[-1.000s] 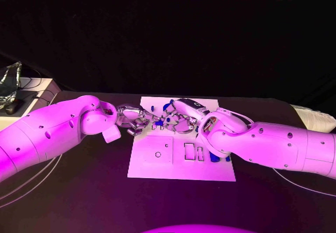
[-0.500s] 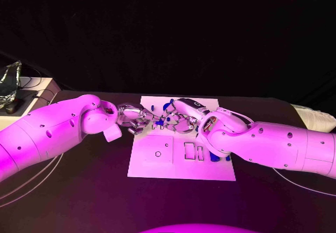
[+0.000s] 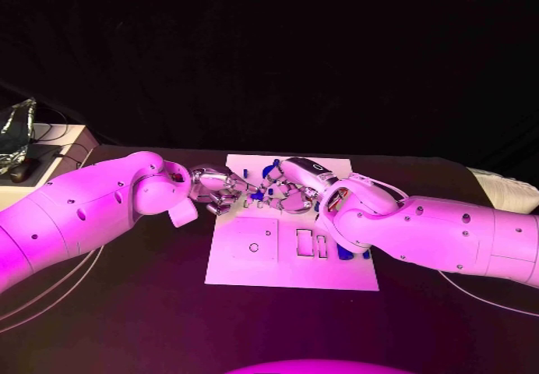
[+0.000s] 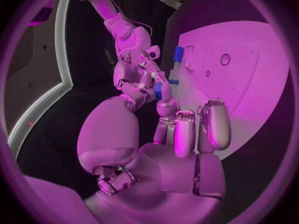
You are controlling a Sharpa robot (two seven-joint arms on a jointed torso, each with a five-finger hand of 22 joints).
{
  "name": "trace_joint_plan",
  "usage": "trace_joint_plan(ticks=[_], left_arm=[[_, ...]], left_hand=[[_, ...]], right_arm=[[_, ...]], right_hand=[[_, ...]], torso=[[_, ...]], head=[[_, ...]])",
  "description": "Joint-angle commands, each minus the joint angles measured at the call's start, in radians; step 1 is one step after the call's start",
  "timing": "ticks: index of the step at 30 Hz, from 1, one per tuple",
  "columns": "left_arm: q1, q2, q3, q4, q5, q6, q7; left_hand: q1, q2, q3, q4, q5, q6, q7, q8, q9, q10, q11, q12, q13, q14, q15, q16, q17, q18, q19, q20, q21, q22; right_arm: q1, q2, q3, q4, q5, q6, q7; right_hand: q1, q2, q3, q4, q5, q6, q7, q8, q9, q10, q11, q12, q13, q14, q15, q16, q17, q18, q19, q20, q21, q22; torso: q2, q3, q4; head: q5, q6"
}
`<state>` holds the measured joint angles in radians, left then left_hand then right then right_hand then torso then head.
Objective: Assemble the parts on the task board
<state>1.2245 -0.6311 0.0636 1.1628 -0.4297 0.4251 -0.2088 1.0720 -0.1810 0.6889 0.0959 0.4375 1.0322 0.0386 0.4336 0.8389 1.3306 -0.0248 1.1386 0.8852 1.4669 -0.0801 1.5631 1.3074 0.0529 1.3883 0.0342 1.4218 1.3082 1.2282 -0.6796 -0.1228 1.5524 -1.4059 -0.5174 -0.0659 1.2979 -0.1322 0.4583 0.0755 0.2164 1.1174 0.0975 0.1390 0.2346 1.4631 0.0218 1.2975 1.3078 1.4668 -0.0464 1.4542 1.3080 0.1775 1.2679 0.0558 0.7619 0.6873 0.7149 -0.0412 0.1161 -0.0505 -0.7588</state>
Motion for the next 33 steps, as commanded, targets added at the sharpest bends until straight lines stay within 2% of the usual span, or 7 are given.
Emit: trace_joint_plan(ticks=[1,4,8,13,18,27,33], left_arm=[[-0.003,0.006,-0.003,0.003,-0.017,-0.026,-0.009],[-0.003,0.006,-0.003,0.003,-0.016,-0.031,-0.008],[-0.003,0.007,-0.003,0.002,-0.015,-0.039,-0.009],[-0.003,0.008,-0.004,0.001,-0.014,-0.042,-0.013],[-0.003,0.008,-0.004,0.001,-0.017,-0.045,-0.018],[-0.003,0.007,-0.004,0.001,-0.028,-0.058,-0.026],[-0.003,0.008,-0.004,0.006,-0.084,-0.106,-0.026]], left_hand=[[0.028,0.017,0.122,-0.113,0.011,0.012,-0.001,0.006,0.003,0.022,-0.010,0.007,0.004,0.104,-0.004,0.007,0.262,0.008,0.010,-0.001,0.006,0.030],[0.018,0.010,0.136,-0.118,0.030,0.019,-0.003,0.007,0.005,0.029,-0.012,0.009,0.006,0.104,-0.005,0.008,0.263,0.007,0.014,-0.001,0.010,0.036],[0.009,0.005,0.145,-0.122,0.056,0.025,-0.005,0.009,0.006,0.037,-0.014,0.012,0.010,0.104,-0.006,0.008,0.263,0.005,0.018,-0.002,0.014,0.042],[0.005,0.002,0.146,-0.125,0.066,0.027,-0.006,0.010,0.007,0.040,-0.014,0.014,0.012,0.104,-0.006,0.008,0.263,0.005,0.020,-0.002,0.016,0.045],[0.003,0.001,0.148,-0.128,0.077,0.030,-0.007,0.011,0.008,0.043,-0.015,0.016,0.015,0.104,-0.007,0.008,0.263,0.004,0.023,-0.002,0.018,0.049],[0.000,-0.001,0.150,-0.131,0.089,0.033,-0.007,0.011,0.009,0.047,-0.016,0.019,0.018,0.104,-0.007,0.008,0.263,0.003,0.025,-0.003,0.020,0.052],[-0.001,-0.002,0.150,-0.132,0.093,0.034,-0.008,0.012,0.009,0.048,-0.016,0.019,0.019,0.104,-0.008,0.008,0.263,0.003,0.026,-0.003,0.020,0.052]], right_arm=[[0.004,0.006,0.004,0.007,-0.015,-0.004,0.019],[0.004,0.006,0.004,0.004,-0.015,0.001,0.014],[0.004,0.007,0.004,-0.002,-0.012,0.000,0.004],[0.004,0.008,0.004,-0.010,-0.009,-0.012,-0.009],[0.004,0.007,0.004,-0.015,-0.009,-0.021,-0.018],[0.004,0.001,0.004,-0.019,-0.009,-0.027,-0.026],[0.004,-0.017,0.004,-0.022,-0.018,-0.026,-0.034]], right_hand=[[0.008,-0.005,0.004,-0.001,-0.007,-0.002,0.005,0.004,0.001,0.005,-0.005,-0.006,0.024,0.063,-0.004,0.000,0.058,-0.015,0.004,0.000,-0.009,-0.007],[0.005,-0.009,0.004,0.003,-0.011,-0.013,0.009,-0.001,0.000,-0.006,-0.002,-0.034,0.003,0.058,-0.001,-0.012,0.039,-0.011,-0.007,0.001,-0.033,-0.029],[0.002,-0.024,0.008,0.014,-0.015,-0.059,0.028,-0.028,-0.008,-0.047,0.013,-0.128,-0.068,0.037,0.010,-0.057,-0.029,0.002,-0.051,0.010,-0.129,-0.118],[0.006,-0.046,0.012,0.030,-0.037,-0.119,0.050,-0.064,-0.021,-0.087,0.031,-0.223,-0.140,0.014,0.025,-0.110,-0.101,0.003,-0.062,0.024,-0.156,-0.129],[0.013,-0.056,0.013,0.035,-0.047,-0.142,0.055,-0.074,-0.026,-0.102,0.036,-0.260,-0.169,0.005,0.029,-0.133,-0.131,0.004,-0.064,0.029,-0.169,-0.135],[0.016,-0.058,0.014,0.036,-0.049,-0.145,0.056,-0.074,-0.026,-0.105,0.036,-0.267,-0.175,0.003,0.029,-0.139,-0.138,0.004,-0.065,0.030,-0.173,-0.136],[0.024,-0.060,0.016,0.034,-0.047,-0.142,0.055,-0.071,-0.026,-0.105,0.036,-0.269,-0.176,0.003,0.029,-0.140,-0.139,0.005,-0.064,0.030,-0.176,-0.138]], torso=[[0.000,-0.0004,-0.0003],[0.000,-0.0004,-0.0006],[0.000,-0.0006,0.0001],[0.000,-0.0006,0.0001],[0.000,-0.0008,0.0003],[0.001,-0.0003,0.0006],[0.000,-0.0008,0.0007]], head=[[0.000,0.001],[0.000,0.001],[-0.001,0.001],[-0.001,0.001],[-0.001,0.002],[0.000,0.003],[0.002,0.004]])
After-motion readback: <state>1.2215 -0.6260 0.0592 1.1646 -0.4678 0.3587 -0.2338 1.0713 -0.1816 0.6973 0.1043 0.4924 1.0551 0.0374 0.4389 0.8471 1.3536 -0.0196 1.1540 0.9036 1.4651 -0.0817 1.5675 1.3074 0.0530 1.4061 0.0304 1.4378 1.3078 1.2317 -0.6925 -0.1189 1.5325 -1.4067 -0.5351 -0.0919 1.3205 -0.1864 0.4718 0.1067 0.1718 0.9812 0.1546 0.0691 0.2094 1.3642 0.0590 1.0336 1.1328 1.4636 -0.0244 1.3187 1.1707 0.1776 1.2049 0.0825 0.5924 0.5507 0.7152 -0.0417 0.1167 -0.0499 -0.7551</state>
